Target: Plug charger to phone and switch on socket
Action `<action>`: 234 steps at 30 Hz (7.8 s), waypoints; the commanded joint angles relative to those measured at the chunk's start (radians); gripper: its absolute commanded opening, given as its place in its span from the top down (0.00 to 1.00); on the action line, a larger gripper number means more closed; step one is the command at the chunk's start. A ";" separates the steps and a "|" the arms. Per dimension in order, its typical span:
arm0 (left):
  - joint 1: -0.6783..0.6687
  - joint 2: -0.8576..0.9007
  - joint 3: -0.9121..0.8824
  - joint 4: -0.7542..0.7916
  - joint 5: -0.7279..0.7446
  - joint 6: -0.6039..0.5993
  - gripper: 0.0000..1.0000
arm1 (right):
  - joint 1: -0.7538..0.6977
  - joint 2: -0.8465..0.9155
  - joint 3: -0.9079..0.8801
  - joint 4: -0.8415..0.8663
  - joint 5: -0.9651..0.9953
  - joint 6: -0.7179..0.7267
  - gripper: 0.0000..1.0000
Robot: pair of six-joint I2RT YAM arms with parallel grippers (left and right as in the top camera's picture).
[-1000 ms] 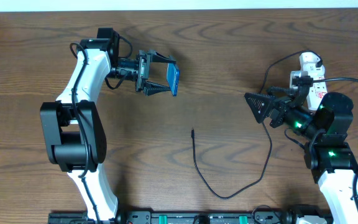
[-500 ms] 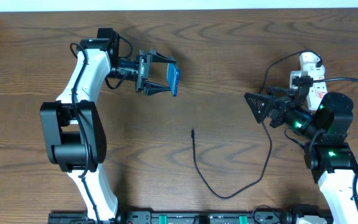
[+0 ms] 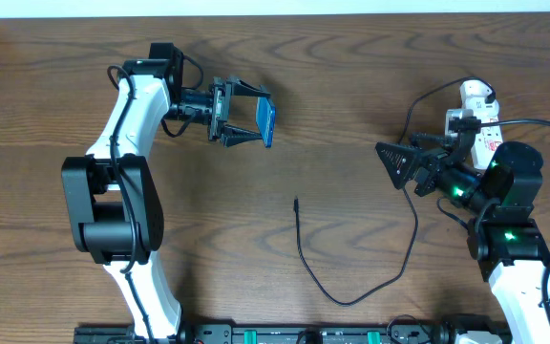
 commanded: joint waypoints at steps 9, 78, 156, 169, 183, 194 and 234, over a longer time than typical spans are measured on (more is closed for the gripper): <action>0.003 -0.037 -0.003 -0.002 0.035 0.021 0.93 | 0.018 0.004 0.023 -0.005 0.002 0.008 0.01; 0.003 -0.037 -0.002 0.029 0.035 0.017 0.93 | 0.018 0.004 0.023 0.001 0.035 0.053 0.01; 0.003 -0.037 -0.002 0.098 -0.061 -0.037 0.93 | 0.018 0.004 0.023 -0.002 0.031 0.053 0.01; 0.002 -0.037 -0.002 0.101 -0.111 -0.051 0.93 | 0.018 0.004 0.023 -0.002 0.031 0.054 0.01; -0.032 -0.039 0.011 0.183 -0.141 -0.124 0.93 | 0.018 0.004 0.023 0.014 0.031 0.062 0.01; -0.062 -0.039 0.011 0.272 -0.153 -0.202 0.93 | 0.018 0.006 0.024 0.076 0.030 0.137 0.01; -0.134 -0.204 0.011 0.275 -0.531 -0.338 0.93 | 0.020 0.207 0.225 0.031 -0.180 0.233 0.01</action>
